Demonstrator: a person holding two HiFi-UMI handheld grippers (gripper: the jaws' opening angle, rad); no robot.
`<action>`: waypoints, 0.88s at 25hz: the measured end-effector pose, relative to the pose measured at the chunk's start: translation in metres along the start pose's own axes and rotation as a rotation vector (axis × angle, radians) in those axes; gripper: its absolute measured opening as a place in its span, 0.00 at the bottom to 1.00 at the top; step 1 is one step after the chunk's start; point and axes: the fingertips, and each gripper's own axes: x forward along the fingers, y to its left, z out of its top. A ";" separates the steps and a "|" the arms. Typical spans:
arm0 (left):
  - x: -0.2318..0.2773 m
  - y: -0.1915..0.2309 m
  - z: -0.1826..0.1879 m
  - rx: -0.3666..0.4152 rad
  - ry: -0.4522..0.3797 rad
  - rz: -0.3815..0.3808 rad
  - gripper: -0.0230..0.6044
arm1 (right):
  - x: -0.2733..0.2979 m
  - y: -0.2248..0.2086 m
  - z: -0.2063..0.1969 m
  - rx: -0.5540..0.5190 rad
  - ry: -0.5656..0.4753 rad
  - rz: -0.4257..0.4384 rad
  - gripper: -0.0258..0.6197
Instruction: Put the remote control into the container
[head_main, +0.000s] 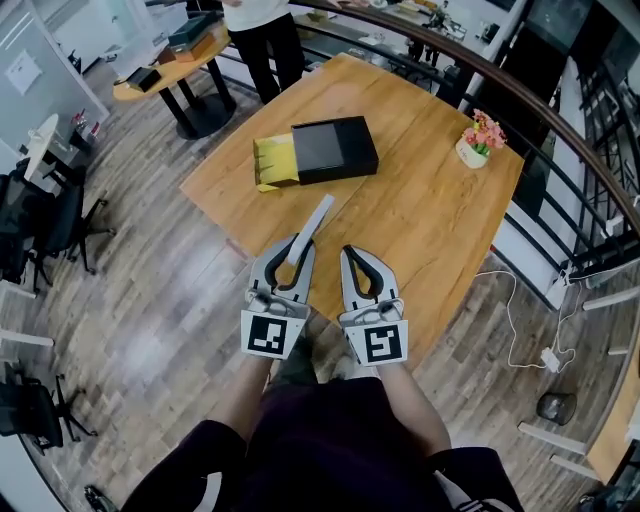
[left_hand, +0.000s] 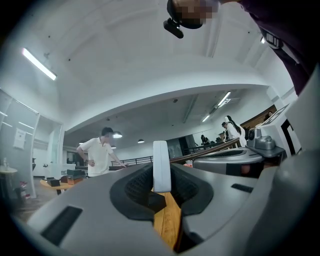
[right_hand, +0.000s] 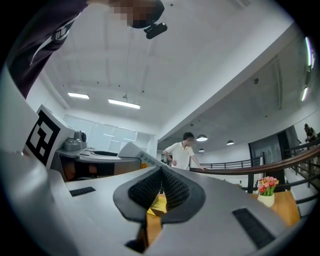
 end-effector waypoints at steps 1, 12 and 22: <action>0.005 0.005 -0.003 -0.003 0.000 0.004 0.17 | 0.007 -0.002 -0.004 0.001 0.005 0.001 0.07; 0.060 0.103 -0.046 -0.083 -0.003 -0.018 0.17 | 0.126 0.015 -0.054 -0.003 0.054 -0.024 0.07; 0.100 0.181 -0.072 0.128 0.071 -0.160 0.17 | 0.227 0.022 -0.070 -0.029 0.074 -0.080 0.07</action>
